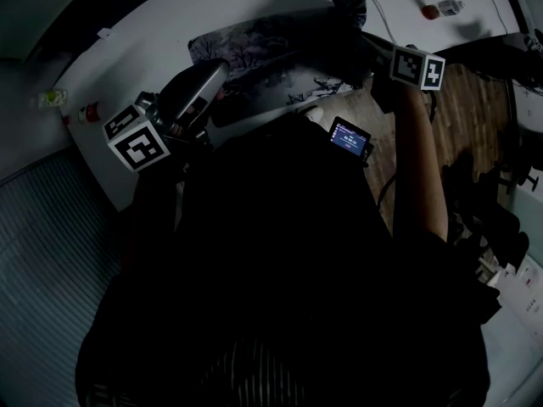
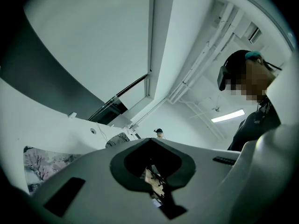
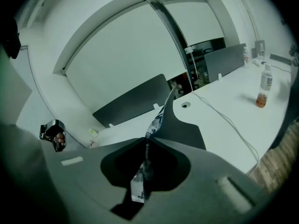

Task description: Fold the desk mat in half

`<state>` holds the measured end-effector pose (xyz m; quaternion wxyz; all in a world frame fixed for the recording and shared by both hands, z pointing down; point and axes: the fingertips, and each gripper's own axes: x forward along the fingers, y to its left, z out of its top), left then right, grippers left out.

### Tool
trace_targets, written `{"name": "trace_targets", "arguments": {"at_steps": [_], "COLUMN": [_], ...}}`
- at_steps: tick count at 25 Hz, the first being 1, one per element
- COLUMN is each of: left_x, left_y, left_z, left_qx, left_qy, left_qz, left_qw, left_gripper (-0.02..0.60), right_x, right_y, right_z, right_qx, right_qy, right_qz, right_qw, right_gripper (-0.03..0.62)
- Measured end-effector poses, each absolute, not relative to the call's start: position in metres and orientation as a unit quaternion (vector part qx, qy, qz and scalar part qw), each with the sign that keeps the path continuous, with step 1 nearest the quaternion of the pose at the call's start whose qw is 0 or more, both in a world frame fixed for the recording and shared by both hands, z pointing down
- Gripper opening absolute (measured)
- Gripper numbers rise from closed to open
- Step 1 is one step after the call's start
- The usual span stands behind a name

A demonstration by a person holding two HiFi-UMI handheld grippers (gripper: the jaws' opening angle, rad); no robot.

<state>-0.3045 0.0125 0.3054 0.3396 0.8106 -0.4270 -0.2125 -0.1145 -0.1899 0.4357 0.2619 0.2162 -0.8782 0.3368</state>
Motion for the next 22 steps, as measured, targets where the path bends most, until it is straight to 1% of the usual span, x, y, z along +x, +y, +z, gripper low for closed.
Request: {"name": "trace_targets", "arguments": {"at_steps": [8, 13, 22], "left_x": [-0.318, -0.335, -0.366], "left_y": [0.029, 0.041, 0.072], "left_z": [0.312, 0.319, 0.326], "left_qx": [0.798, 0.789, 0.758], "left_qy": [-0.437, -0.46, -0.501], "left_qz": [-0.232, -0.226, -0.251], "left_qw": [0.343, 0.338, 0.335], "left_gripper": [0.008, 0.008, 0.008], "right_x": [-0.157, -0.19, -0.261], "right_y": [-0.173, -0.154, -0.101], "right_z": [0.434, 0.433, 0.46], "right_qx": [0.172, 0.126, 0.026], "right_qy": [-0.884, -0.889, -0.878], "right_qz": [0.324, 0.317, 0.308], "right_qw": [0.289, 0.306, 0.365], "right_gripper": [0.031, 0.031, 0.031]}}
